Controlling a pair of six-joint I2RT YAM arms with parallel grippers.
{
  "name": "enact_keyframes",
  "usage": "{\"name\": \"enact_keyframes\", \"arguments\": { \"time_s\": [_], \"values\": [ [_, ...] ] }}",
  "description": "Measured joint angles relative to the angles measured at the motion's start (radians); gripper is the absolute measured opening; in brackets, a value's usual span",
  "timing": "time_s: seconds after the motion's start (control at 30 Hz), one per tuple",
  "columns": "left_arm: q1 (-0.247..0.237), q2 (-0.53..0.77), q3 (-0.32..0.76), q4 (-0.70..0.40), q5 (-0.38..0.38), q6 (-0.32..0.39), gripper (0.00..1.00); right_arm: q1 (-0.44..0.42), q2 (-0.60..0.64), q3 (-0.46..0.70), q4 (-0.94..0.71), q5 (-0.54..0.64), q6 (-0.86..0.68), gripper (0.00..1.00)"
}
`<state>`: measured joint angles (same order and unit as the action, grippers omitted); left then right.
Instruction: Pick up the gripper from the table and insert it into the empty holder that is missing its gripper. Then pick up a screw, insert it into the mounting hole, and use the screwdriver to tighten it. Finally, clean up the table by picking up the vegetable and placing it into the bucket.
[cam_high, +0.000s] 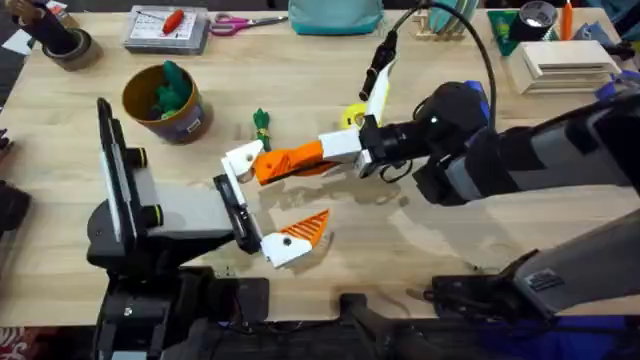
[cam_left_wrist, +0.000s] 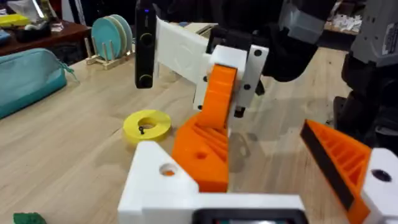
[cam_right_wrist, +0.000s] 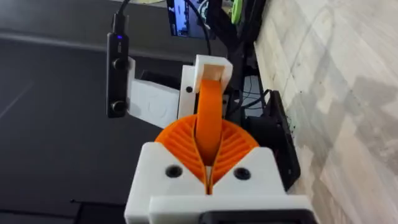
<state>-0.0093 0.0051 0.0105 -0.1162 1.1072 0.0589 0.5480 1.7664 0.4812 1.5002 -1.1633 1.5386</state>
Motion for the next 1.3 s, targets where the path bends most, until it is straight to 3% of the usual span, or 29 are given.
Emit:
{"name": "enact_keyframes", "arguments": {
  "time_s": [0.77, 1.3],
  "values": [
    [0.002, 0.000, 0.000, 0.001, -0.008, 0.000, 0.985, 0.017, 0.020, 0.032, -0.011, 0.007, 0.002, 0.009],
    [0.002, 0.000, 0.000, 0.001, -0.005, -0.004, 0.985, 0.052, 0.103, 0.129, -0.006, 0.017, 0.002, 0.009]
  ]
}}
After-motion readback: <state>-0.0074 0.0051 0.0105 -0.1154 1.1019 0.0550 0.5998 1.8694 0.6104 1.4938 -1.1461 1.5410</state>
